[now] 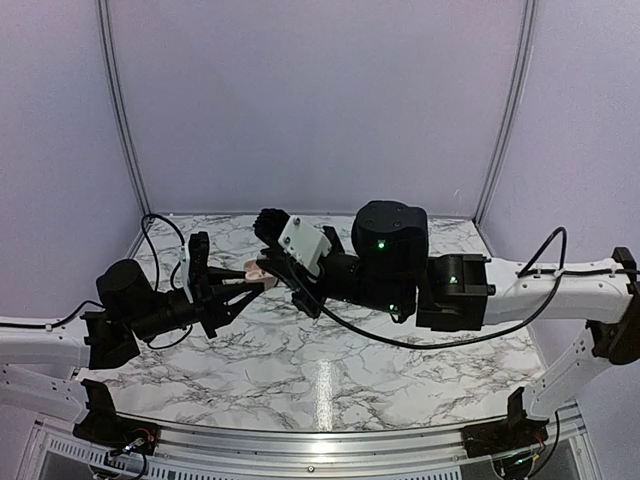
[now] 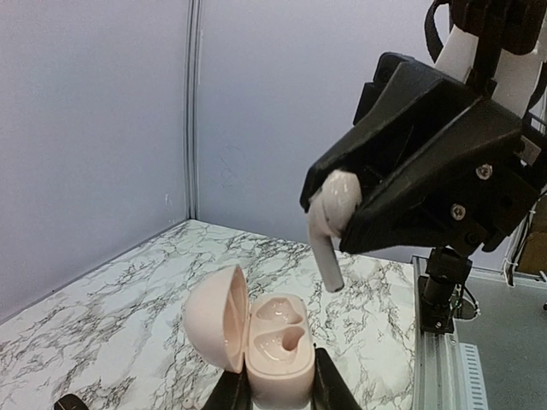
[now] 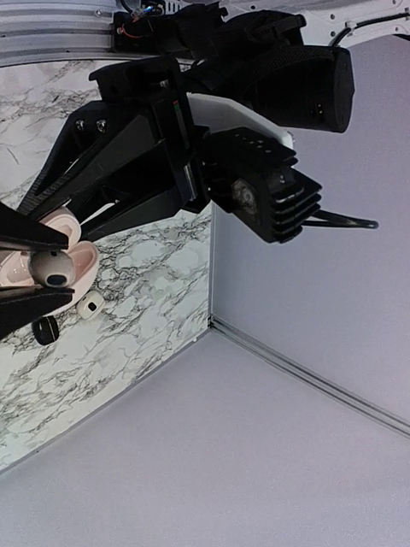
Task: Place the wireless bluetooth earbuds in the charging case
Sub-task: Insert the left earbud into the left side groove of the charging case.
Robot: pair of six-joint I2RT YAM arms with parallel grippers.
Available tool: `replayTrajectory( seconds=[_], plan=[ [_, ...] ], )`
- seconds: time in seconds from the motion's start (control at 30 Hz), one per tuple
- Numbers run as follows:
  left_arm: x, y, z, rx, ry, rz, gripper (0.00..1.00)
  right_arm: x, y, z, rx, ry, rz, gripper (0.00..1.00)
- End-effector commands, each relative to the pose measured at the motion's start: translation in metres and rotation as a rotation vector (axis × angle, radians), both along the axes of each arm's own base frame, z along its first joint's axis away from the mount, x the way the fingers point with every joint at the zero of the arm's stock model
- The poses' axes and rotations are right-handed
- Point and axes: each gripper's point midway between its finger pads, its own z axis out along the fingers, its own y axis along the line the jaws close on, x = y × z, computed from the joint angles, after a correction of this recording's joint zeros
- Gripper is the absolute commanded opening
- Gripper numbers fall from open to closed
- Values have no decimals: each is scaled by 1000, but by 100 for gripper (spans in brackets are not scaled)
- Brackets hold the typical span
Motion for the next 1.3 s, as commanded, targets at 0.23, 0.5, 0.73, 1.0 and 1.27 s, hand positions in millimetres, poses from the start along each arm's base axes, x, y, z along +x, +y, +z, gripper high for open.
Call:
replayTrajectory(
  seconds=[0.23,0.5,0.73,1.0,1.27],
  plan=[
    [-1,7,17,-77,-34,23,0,10,11,9,60,16,-50,3],
    [-2,7,14,-73,-36,17,0,14,12,11,72,12,-72,3],
    [-3,6,13,-68,-39,11,0,14,12,21,94,-1,-74,3],
    [-3,7,14,-73,-41,12,0,15,16,10,71,1,-75,3],
    [-3,8,16,-77,-42,17,0,15,20,-5,43,15,-68,2]
  ],
)
